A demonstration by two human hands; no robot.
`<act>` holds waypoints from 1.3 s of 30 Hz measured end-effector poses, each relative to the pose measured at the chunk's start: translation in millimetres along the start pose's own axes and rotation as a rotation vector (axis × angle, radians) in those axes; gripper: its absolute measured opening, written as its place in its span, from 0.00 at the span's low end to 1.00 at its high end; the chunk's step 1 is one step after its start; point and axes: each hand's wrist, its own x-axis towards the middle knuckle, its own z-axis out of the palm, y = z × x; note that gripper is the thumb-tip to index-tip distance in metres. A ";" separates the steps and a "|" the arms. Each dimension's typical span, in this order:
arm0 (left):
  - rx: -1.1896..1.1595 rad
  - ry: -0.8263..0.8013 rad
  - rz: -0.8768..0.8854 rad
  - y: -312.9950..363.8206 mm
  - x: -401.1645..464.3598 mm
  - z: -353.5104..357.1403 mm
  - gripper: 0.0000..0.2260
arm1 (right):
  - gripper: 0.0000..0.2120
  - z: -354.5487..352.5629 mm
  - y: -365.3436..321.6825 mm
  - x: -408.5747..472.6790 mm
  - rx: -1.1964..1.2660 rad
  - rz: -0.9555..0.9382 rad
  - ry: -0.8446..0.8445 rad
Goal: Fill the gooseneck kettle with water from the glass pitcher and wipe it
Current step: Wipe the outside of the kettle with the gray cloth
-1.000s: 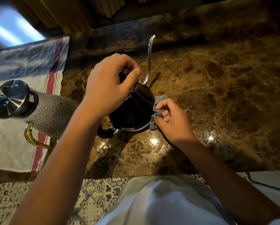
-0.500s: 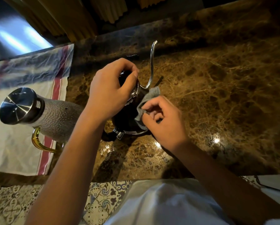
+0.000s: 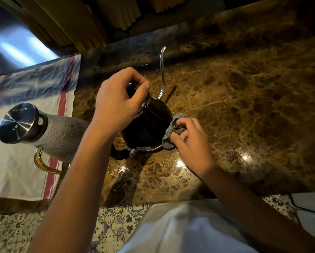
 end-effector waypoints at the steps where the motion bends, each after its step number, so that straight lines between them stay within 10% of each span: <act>1: 0.001 -0.004 0.002 0.0 -0.2 -0.3 0.06 | 0.07 -1.5 -0.4 2.6 0.004 0.004 -0.013; 10: 0.021 -0.009 0.022 -1.2 0.6 -0.5 0.06 | 0.08 0.1 -64.5 11.8 0.414 -0.036 -0.066; 39: -0.244 -0.162 0.066 3.0 3.5 -6.8 0.06 | 0.07 -3.8 -67.2 12.0 0.387 0.015 -0.047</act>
